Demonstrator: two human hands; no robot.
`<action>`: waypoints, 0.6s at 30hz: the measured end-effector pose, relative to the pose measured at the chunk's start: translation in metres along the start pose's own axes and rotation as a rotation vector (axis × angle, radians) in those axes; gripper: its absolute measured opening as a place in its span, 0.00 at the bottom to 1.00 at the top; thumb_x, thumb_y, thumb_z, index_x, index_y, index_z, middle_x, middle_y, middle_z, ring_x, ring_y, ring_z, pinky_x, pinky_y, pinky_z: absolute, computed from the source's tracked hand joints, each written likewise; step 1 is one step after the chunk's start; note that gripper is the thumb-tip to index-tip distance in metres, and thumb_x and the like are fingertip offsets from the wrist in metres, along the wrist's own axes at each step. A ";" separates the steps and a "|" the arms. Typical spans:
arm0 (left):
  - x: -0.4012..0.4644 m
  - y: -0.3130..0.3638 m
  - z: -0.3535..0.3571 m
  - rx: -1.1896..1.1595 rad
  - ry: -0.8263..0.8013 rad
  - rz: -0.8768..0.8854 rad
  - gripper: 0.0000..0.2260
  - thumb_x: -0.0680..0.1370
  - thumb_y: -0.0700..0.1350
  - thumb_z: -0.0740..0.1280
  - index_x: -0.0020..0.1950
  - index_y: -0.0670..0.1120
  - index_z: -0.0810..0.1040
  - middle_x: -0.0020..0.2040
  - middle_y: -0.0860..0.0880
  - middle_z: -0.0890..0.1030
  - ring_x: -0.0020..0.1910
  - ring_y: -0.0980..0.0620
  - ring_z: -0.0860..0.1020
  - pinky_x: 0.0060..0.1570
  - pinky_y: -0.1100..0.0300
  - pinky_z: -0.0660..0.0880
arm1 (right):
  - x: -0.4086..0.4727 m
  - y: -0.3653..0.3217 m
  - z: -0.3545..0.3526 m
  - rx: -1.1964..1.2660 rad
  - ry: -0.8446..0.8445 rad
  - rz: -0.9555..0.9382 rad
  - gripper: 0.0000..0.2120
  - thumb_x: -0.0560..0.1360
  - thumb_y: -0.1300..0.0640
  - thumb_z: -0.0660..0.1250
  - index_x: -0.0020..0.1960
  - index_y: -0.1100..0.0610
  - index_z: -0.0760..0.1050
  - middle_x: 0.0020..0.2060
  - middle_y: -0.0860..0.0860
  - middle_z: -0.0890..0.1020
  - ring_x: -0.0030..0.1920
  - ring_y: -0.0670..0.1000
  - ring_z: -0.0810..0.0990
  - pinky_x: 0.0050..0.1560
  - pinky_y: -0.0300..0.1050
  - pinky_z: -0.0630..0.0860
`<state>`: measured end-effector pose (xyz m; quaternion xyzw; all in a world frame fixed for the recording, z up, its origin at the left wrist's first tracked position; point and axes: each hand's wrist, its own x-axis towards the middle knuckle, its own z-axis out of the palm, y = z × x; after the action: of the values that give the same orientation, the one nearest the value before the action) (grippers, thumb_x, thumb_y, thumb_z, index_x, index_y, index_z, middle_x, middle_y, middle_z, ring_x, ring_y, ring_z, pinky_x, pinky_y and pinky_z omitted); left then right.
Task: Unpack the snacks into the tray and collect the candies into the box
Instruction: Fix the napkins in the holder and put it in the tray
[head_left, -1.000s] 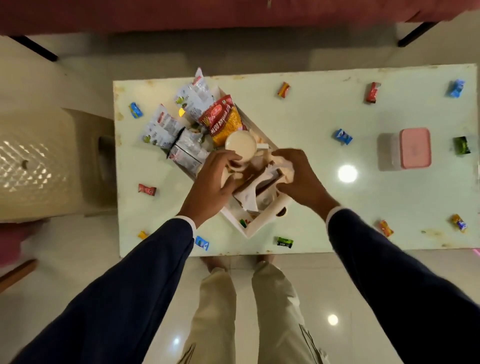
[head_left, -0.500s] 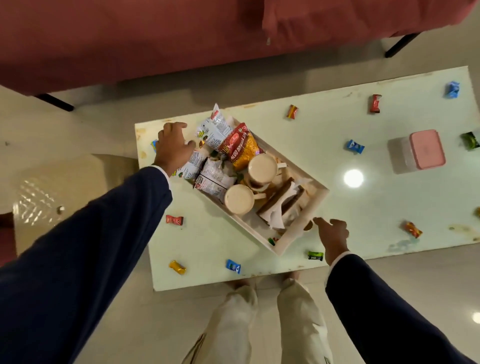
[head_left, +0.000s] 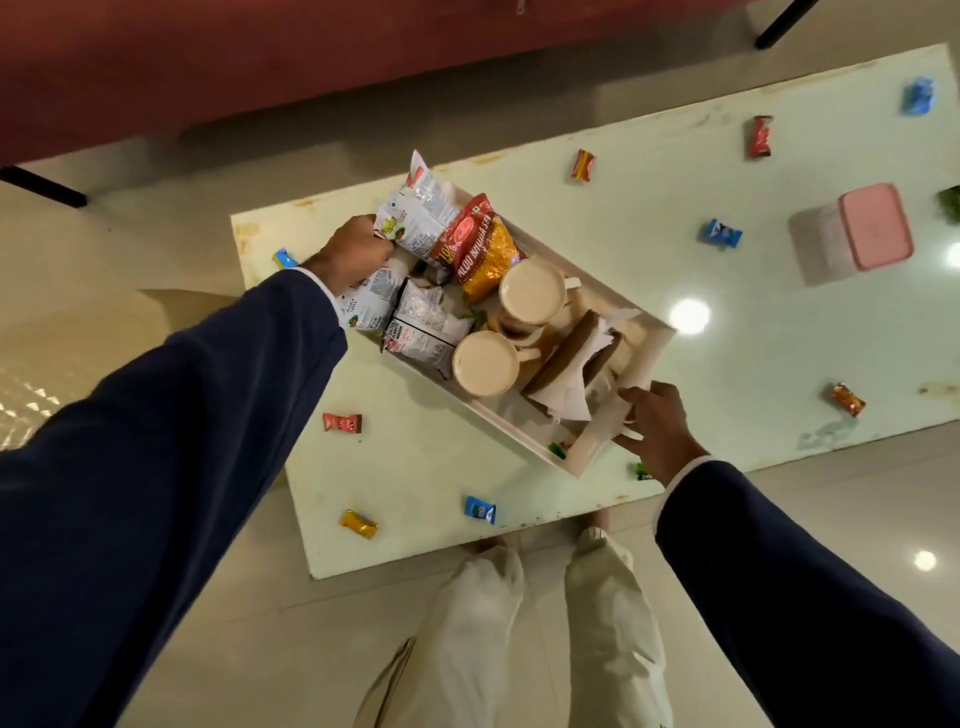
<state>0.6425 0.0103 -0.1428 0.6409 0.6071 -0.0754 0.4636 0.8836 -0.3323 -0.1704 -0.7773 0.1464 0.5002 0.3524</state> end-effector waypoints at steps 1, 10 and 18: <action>-0.002 -0.002 0.000 -0.010 0.000 -0.002 0.13 0.76 0.41 0.71 0.60 0.41 0.82 0.57 0.39 0.84 0.56 0.39 0.82 0.60 0.45 0.78 | -0.001 -0.001 0.000 0.003 0.001 0.001 0.22 0.78 0.60 0.67 0.70 0.54 0.67 0.62 0.57 0.78 0.58 0.60 0.81 0.43 0.51 0.81; -0.065 -0.038 0.028 -0.256 0.089 -0.096 0.15 0.78 0.43 0.71 0.64 0.40 0.79 0.53 0.42 0.82 0.48 0.46 0.78 0.47 0.56 0.71 | -0.007 -0.052 -0.043 -0.145 -0.085 -0.074 0.20 0.78 0.59 0.69 0.68 0.54 0.68 0.57 0.56 0.79 0.52 0.56 0.80 0.41 0.52 0.78; -0.126 -0.038 0.083 -0.420 0.185 -0.178 0.17 0.78 0.36 0.65 0.66 0.44 0.77 0.53 0.46 0.82 0.40 0.54 0.78 0.36 0.62 0.70 | 0.011 -0.133 -0.083 -0.407 -0.189 -0.166 0.12 0.76 0.55 0.71 0.57 0.52 0.72 0.47 0.54 0.78 0.46 0.54 0.79 0.39 0.49 0.77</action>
<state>0.6174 -0.1425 -0.1248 0.4786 0.7034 0.0710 0.5207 1.0217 -0.2941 -0.1063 -0.7913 -0.0554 0.5593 0.2406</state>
